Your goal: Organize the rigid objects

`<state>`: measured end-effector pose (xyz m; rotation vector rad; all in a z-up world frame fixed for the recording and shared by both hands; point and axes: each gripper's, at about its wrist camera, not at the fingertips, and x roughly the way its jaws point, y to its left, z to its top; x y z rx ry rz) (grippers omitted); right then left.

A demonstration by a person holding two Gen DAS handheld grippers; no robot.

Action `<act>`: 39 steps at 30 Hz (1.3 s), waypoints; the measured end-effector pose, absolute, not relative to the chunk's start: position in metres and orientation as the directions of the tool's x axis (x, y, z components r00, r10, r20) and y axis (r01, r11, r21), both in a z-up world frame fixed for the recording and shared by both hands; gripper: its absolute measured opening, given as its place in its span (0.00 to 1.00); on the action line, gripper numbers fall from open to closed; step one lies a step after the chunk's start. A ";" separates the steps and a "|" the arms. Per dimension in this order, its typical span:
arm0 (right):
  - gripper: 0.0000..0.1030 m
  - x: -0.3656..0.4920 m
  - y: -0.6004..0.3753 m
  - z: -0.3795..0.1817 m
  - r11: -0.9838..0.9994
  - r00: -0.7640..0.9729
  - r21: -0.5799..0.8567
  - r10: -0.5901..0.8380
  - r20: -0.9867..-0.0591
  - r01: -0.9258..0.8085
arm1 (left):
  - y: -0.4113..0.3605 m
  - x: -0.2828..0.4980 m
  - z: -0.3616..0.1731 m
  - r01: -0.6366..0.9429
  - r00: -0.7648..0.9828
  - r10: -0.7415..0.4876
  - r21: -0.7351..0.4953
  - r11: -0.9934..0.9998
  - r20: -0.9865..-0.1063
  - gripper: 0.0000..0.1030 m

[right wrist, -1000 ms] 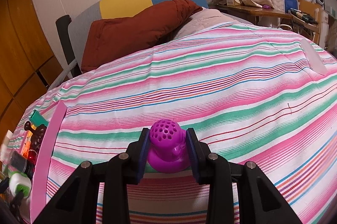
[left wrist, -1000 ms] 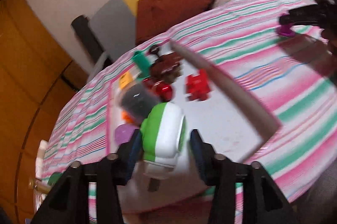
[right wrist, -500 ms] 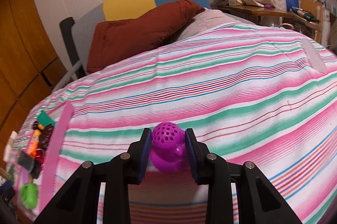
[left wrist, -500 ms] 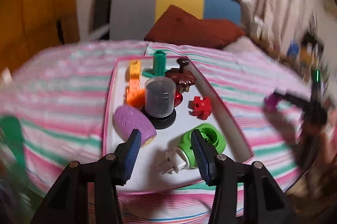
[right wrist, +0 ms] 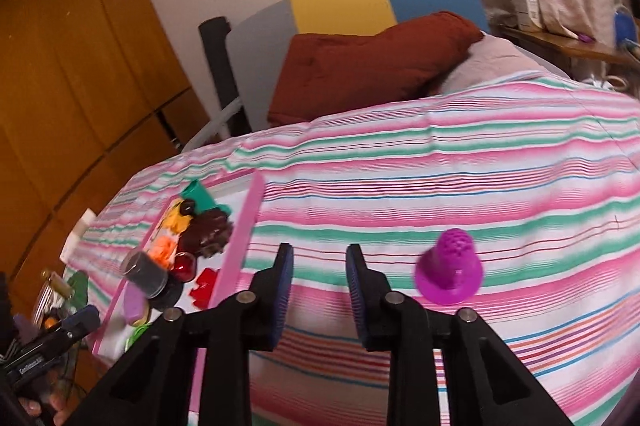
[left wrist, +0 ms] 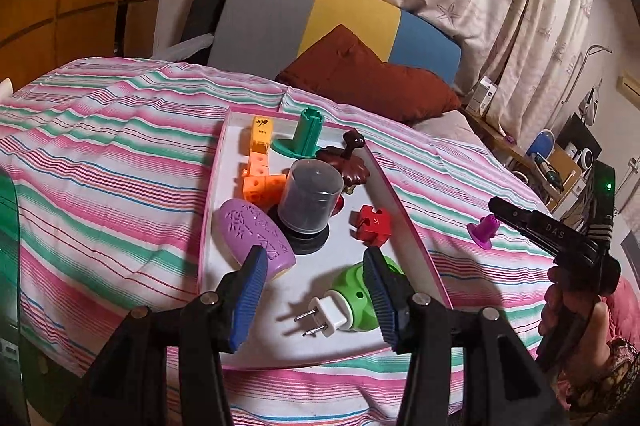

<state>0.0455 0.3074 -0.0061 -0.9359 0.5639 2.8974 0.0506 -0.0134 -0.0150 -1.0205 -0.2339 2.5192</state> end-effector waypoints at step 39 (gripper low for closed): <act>0.33 0.029 0.325 -0.025 -0.924 -0.765 0.324 -0.055 -0.642 -0.205 | -0.015 0.055 -0.014 -0.305 -0.672 0.428 -0.301 -0.904 -0.604 0.49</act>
